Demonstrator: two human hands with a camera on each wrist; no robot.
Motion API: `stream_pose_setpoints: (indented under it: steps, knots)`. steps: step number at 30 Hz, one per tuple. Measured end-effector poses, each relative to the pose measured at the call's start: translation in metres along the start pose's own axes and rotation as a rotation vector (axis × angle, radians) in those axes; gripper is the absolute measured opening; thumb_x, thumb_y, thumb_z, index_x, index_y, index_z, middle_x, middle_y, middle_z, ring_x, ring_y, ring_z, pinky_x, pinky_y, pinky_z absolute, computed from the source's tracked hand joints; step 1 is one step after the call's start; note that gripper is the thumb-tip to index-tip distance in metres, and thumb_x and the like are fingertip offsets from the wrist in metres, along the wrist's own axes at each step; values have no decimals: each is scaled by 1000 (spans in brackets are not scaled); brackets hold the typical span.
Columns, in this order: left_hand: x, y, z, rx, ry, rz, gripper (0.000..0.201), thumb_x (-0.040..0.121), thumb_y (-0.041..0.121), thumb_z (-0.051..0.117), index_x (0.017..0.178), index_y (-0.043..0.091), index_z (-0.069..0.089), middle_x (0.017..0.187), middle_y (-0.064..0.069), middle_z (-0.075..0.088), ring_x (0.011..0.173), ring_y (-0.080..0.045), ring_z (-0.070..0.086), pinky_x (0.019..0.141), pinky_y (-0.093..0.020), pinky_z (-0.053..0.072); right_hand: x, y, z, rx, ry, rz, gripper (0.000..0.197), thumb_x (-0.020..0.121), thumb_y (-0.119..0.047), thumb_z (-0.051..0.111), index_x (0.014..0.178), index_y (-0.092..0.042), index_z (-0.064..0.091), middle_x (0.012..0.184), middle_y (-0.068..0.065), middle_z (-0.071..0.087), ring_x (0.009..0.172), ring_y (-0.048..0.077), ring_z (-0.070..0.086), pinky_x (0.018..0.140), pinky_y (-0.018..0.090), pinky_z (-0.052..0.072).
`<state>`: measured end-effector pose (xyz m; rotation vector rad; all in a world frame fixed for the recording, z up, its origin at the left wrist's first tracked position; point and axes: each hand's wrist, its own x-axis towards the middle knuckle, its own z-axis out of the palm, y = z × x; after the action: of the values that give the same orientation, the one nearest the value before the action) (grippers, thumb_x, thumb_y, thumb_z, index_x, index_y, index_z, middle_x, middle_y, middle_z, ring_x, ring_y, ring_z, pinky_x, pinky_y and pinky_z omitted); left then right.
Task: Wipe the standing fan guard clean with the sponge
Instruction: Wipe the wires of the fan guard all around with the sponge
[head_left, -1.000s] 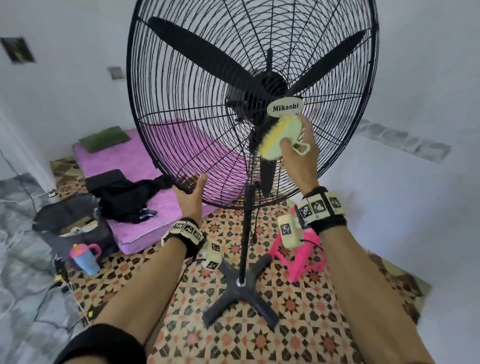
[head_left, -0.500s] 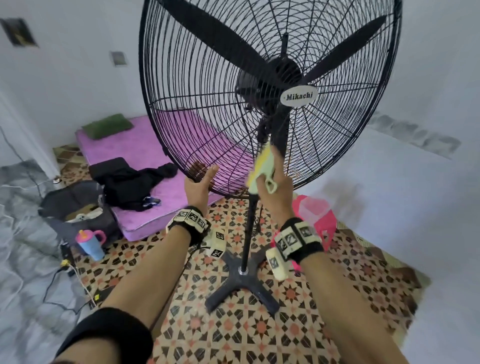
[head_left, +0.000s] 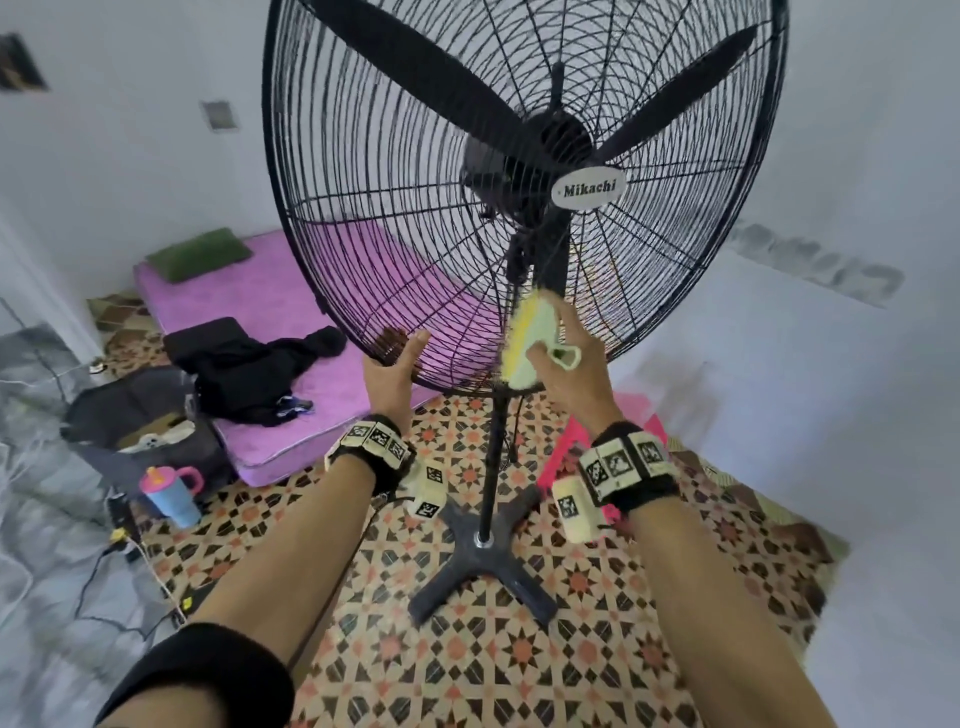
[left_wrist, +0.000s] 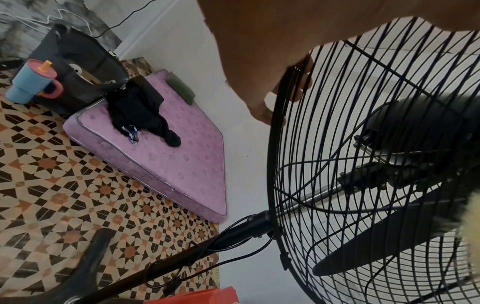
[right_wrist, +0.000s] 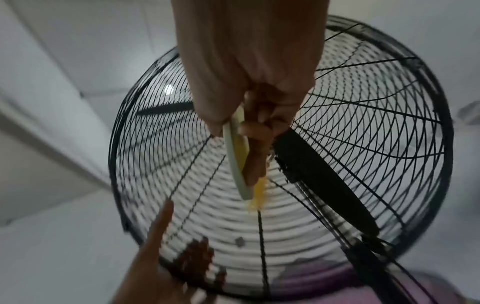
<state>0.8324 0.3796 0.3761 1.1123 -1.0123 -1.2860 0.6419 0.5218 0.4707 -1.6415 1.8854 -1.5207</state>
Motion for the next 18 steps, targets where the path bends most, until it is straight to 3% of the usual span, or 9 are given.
stream_pose_setpoints:
  steps: [2, 4, 7, 11, 12, 13, 15, 18]
  knots:
    - [6, -5, 3, -32, -10, -44, 133, 64, 80, 82, 163, 11, 25, 169, -9, 26, 156, -23, 26, 127, -55, 21, 10, -6, -10, 87, 98, 28, 62, 95, -11, 60, 149, -34, 40, 88, 6, 67, 57, 10, 61, 43, 29, 48]
    - [12, -11, 5, -103, -38, -82, 127, 65, 77, 84, 162, 16, 29, 166, -8, 34, 153, -22, 33, 125, -59, 24, 21, -11, -9, 77, 267, -22, 59, 97, -16, 57, 149, -37, 36, 73, 11, 64, 53, 26, 58, 41, 37, 49]
    - [26, -24, 6, -119, -43, -109, 121, 63, 77, 86, 157, 20, 37, 158, -4, 49, 145, -19, 47, 118, -59, 38, 17, -5, 10, -14, 286, -87, 63, 97, -13, 56, 155, -25, 34, 61, 0, 58, 43, 12, 52, 37, 28, 46]
    - [49, -42, 0, -88, -49, -120, 110, 64, 78, 85, 154, 31, 41, 157, 3, 51, 144, -15, 48, 118, -62, 36, -7, -1, 16, -36, 6, -11, 71, 92, -10, 61, 155, -33, 34, 84, 6, 66, 57, 19, 62, 48, 43, 58]
    - [54, -45, -1, -78, -48, -119, 110, 64, 79, 84, 154, 30, 42, 156, 3, 51, 143, -15, 49, 117, -62, 37, -4, -5, 11, -3, 2, 18, 71, 93, -8, 61, 155, -31, 34, 92, 2, 65, 61, 15, 63, 51, 43, 60]
    - [57, -49, 0, -67, -44, -120, 110, 65, 80, 83, 154, 29, 42, 156, 2, 52, 142, -16, 50, 116, -61, 39, 0, -9, 6, 38, 47, 33, 70, 95, -7, 61, 155, -30, 34, 96, -2, 61, 64, 14, 64, 51, 43, 61]
    - [60, -54, 2, -42, -42, -109, 106, 67, 80, 81, 152, 28, 43, 154, 1, 54, 141, -17, 53, 114, -60, 42, 15, -16, -1, 91, 215, 10, 66, 98, -9, 58, 156, -29, 32, 88, -10, 58, 62, 18, 67, 47, 40, 59]
    - [63, -63, 4, 22, -33, -81, 102, 67, 83, 78, 151, 38, 42, 156, 3, 51, 143, -15, 50, 115, -62, 40, 20, -14, 6, 56, 316, -41, 65, 100, -10, 55, 158, -23, 28, 73, -10, 58, 51, 6, 60, 43, 28, 55]
